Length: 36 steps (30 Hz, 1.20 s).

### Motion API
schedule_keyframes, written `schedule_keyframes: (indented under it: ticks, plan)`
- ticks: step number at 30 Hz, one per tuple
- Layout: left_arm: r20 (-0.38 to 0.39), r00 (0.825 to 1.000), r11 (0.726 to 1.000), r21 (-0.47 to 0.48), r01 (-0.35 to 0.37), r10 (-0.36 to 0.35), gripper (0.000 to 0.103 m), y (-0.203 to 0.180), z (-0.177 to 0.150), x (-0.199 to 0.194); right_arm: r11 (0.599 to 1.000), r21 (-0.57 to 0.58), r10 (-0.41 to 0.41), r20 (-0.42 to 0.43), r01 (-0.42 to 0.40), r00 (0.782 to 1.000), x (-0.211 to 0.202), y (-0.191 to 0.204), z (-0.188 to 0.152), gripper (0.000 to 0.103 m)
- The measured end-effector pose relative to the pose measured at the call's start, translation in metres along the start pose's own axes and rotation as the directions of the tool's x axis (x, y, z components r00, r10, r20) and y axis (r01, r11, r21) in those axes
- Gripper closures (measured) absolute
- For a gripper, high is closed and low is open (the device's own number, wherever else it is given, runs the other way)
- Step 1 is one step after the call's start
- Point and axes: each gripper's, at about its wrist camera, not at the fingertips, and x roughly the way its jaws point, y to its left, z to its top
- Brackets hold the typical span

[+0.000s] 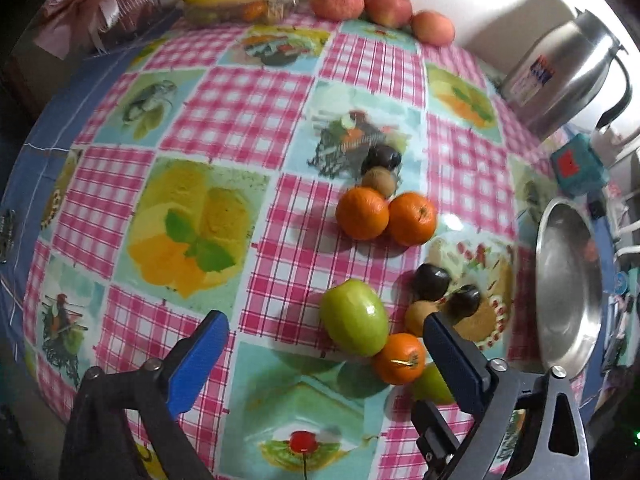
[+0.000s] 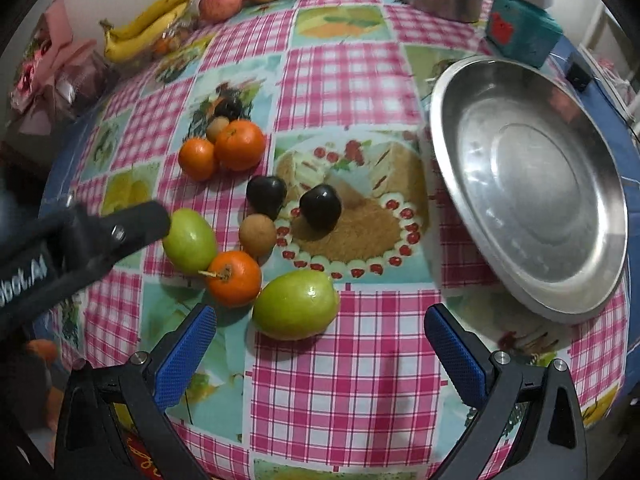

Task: Organize fruits
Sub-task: 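Grasp one green apple with the left tool while the right tool grasps the other green apple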

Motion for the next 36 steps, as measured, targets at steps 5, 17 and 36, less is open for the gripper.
schedule_keyframes:
  ticks: [5,17,36]
  plan:
    - [-0.043,0.999,1.000,-0.004,0.011,-0.011,0.009,-0.001,-0.001,0.014,0.999,-0.050,-0.017,-0.017,0.016,1.000,0.012,0.011,0.003,0.000]
    - [-0.066,0.997,0.999,-0.027,0.046,-0.048,0.031,0.002,-0.005,0.030,0.996,-0.082,-0.041,-0.036,0.037,0.999,0.035,0.018,0.006,0.021]
    - [-0.076,0.992,0.995,-0.015,0.103,-0.104,0.057,-0.009,-0.007,0.032,0.994,-0.112,-0.006,-0.030,0.002,1.000,0.031,0.039,0.004,0.047]
